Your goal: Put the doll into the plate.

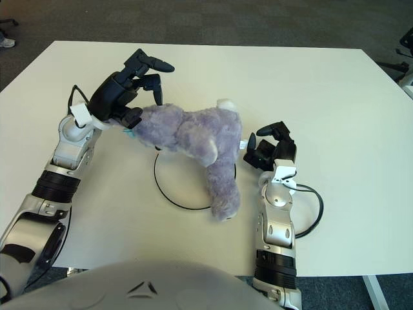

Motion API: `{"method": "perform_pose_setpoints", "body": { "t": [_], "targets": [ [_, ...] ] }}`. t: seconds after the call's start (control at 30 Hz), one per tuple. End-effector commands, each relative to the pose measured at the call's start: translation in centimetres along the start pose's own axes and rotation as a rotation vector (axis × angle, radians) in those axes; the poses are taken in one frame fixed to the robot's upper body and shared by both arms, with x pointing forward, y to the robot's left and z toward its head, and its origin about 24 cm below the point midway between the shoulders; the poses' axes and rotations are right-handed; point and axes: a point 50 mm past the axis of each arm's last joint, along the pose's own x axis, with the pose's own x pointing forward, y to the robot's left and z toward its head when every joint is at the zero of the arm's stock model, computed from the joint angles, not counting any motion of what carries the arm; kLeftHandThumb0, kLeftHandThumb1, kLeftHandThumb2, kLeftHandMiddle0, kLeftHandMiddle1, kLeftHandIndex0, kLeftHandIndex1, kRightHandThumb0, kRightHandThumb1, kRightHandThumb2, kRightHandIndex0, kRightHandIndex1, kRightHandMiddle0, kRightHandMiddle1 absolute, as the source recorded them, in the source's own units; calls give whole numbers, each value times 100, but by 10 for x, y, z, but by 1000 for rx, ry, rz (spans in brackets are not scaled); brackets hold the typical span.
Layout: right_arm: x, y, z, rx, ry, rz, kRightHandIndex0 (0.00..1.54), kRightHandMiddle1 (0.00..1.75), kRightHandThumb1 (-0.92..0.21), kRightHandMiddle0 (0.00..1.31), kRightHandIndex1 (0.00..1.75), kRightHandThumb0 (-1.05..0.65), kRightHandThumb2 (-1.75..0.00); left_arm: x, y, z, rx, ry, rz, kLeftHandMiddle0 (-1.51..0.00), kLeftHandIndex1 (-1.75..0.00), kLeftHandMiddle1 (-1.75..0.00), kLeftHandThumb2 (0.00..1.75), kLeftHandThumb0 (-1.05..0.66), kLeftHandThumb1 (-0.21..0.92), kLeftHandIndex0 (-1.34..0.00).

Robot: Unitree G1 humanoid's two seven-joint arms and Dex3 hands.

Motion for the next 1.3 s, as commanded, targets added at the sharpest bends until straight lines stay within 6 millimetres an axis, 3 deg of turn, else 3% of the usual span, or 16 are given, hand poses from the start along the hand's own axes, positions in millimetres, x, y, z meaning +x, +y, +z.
{"method": "perform_pose_setpoints", "body": {
  "t": [0.0, 0.13, 0.2, 0.3, 0.4, 0.7, 1.07, 1.27],
  "targets": [
    [1, -1, 3, 3, -14, -10, 114, 175, -44, 52, 175, -44, -117, -2, -2, 1, -49, 6, -38, -25, -105, -120, 59, -95, 92, 0],
    [0, -1, 3, 0, -12, -9, 115, 175, -43, 52, 175, -44, -117, -2, -3, 0, -99, 21, -77, -24, -95, -127, 58, -94, 92, 0],
    [0, -1, 2, -1, -11, -9, 115, 175, -43, 52, 175, -44, -117, -2, -3, 0, -144, 32, -106, -27, -94, -144, 58, -95, 92, 0],
    [0, -1, 2, 0, -9, -10, 115, 175, -43, 52, 175, -44, -117, -3, -5, -2, -236, 63, -167, -53, -94, -164, 61, -99, 92, 0],
    [0, -1, 2, 0, -9, -10, 115, 175, -43, 52, 175, -44, -117, -3, -7, -2, -297, 65, -192, -69, -94, -171, 63, -103, 92, 0],
    [0, -1, 3, -1, -7, -7, 115, 175, -43, 52, 175, -44, -117, -1, -11, 0, -345, 60, -213, -99, -118, -175, 66, -105, 92, 0],
    [0, -1, 2, -4, -9, 4, 115, 175, -42, 53, 175, -45, -119, 1, -12, 1, -254, 47, -217, -116, -99, -175, 59, -104, 92, 0],
    [1, -1, 2, -3, -9, -2, 115, 175, -42, 53, 175, -45, -119, 2, -12, 0, -322, 8, -150, -122, -102, -175, 56, -103, 92, 0]
  ]
}}
